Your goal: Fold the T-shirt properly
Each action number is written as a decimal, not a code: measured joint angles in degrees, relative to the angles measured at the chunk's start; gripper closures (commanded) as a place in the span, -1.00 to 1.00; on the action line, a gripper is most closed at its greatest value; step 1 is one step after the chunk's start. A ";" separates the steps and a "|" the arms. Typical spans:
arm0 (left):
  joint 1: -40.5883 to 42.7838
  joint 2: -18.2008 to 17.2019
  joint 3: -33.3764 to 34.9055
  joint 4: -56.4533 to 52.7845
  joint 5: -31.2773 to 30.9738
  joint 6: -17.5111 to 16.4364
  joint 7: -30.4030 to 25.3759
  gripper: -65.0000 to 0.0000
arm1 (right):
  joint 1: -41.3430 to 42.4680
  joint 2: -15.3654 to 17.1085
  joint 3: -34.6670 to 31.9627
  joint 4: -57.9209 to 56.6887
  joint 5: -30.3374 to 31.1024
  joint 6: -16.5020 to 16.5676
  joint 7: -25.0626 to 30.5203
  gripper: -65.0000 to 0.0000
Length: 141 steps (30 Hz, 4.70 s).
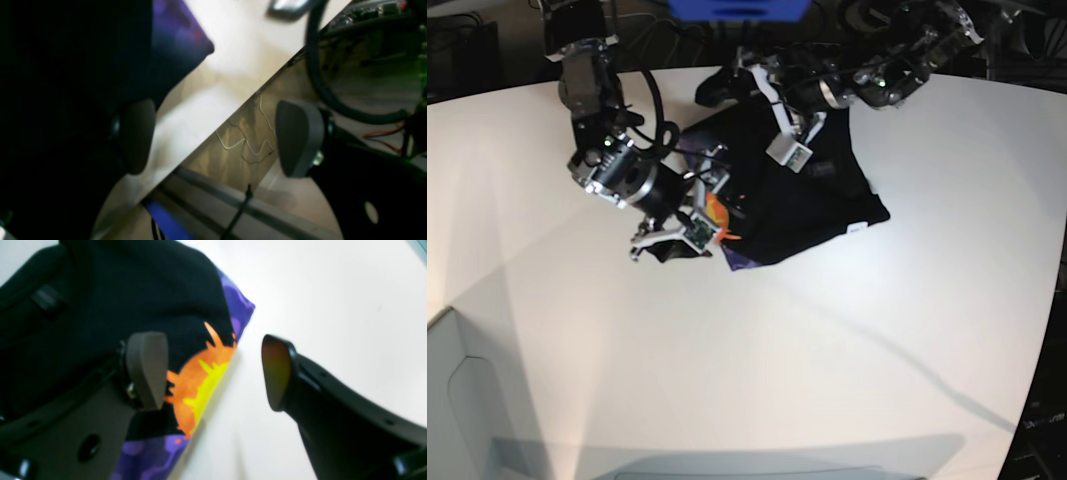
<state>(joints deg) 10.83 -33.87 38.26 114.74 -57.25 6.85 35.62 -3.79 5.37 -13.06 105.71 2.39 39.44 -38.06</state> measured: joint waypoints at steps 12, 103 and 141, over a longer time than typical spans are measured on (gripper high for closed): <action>-1.11 1.38 -9.38 0.07 -0.26 -0.02 -0.66 -0.69 | 3.82 -0.26 1.81 -0.09 0.20 0.02 0.15 -0.40; 13.20 22.67 -52.68 -18.47 5.77 -0.63 -1.53 1.00 | -4.52 -5.88 9.05 3.96 0.37 0.00 0.28 -0.40; 22.47 20.59 -53.20 -10.10 6.67 0.35 4.76 0.10 | -2.60 -5.51 0.35 -14.64 0.46 -0.02 5.22 -0.39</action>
<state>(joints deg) 33.30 -13.28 -14.94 104.64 -50.59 7.20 40.38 -6.39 -0.14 -12.71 91.07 2.85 39.42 -32.84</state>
